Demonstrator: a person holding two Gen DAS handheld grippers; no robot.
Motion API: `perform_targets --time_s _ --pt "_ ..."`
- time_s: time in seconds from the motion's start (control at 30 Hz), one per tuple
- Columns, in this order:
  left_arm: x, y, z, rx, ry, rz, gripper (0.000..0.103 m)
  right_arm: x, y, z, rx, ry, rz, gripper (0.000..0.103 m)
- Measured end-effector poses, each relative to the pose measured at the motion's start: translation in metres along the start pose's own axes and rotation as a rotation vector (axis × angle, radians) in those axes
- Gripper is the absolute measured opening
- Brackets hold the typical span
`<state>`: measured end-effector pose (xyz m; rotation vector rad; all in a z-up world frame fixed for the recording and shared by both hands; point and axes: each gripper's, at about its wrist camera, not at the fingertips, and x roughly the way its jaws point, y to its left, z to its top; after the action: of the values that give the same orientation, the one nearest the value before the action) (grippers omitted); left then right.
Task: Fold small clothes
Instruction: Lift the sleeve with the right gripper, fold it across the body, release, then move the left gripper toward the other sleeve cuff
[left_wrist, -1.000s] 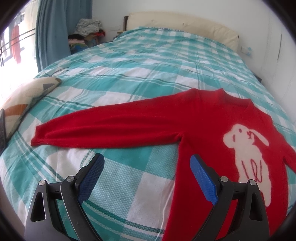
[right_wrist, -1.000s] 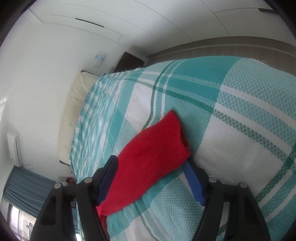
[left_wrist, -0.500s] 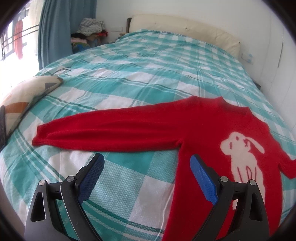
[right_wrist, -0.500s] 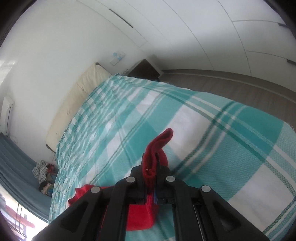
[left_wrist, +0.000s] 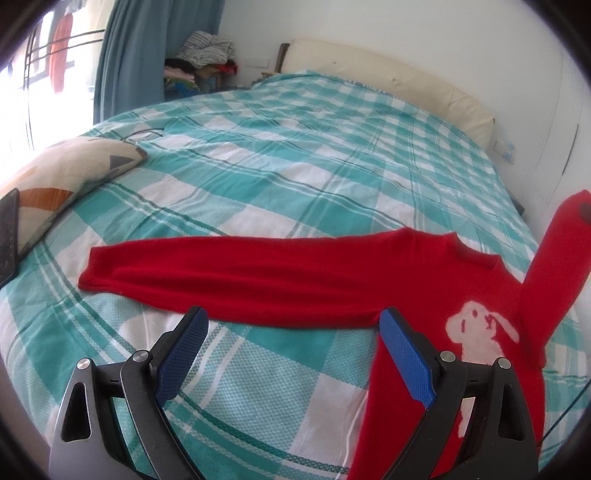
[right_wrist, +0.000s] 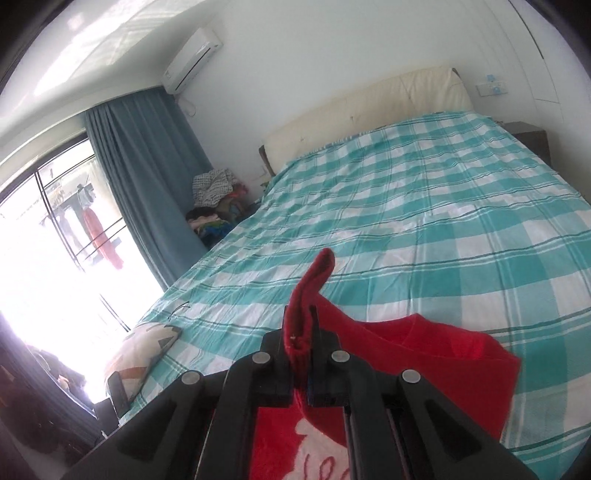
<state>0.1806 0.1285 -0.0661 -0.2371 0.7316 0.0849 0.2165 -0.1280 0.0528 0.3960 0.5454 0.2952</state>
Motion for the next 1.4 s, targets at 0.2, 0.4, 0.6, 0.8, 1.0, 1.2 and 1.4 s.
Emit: perform_targets --time_s 0.2,0.4,0.6,0.8,1.0,1.2,1.4 --pt "0.002 0.017 0.000 -0.075 0.016 -0.013 0.095 0.053 -0.004 -0.049 0.103 0.128 0.140 0.073" --pt "0.002 0.009 -0.002 -0.063 0.020 -0.024 0.096 0.003 -0.032 -0.067 0.038 0.124 0.056 0.073" --pt "0.014 -0.014 -0.018 0.037 0.098 -0.020 0.098 -0.084 -0.092 -0.112 -0.065 0.096 -0.215 0.076" --pt "0.039 -0.027 -0.039 0.102 0.202 0.020 0.098 -0.162 -0.148 -0.170 -0.072 0.083 -0.445 0.076" --pt "0.056 -0.025 -0.053 0.124 0.251 0.091 0.098 -0.201 -0.165 -0.184 -0.016 -0.019 -0.584 0.076" --pt "0.062 -0.029 -0.060 0.164 0.260 0.134 0.102 -0.179 -0.150 -0.179 -0.164 0.005 -0.710 0.076" --pt "0.066 -0.032 -0.064 0.191 0.262 0.153 0.103 -0.170 -0.164 -0.187 -0.144 0.091 -0.808 0.076"
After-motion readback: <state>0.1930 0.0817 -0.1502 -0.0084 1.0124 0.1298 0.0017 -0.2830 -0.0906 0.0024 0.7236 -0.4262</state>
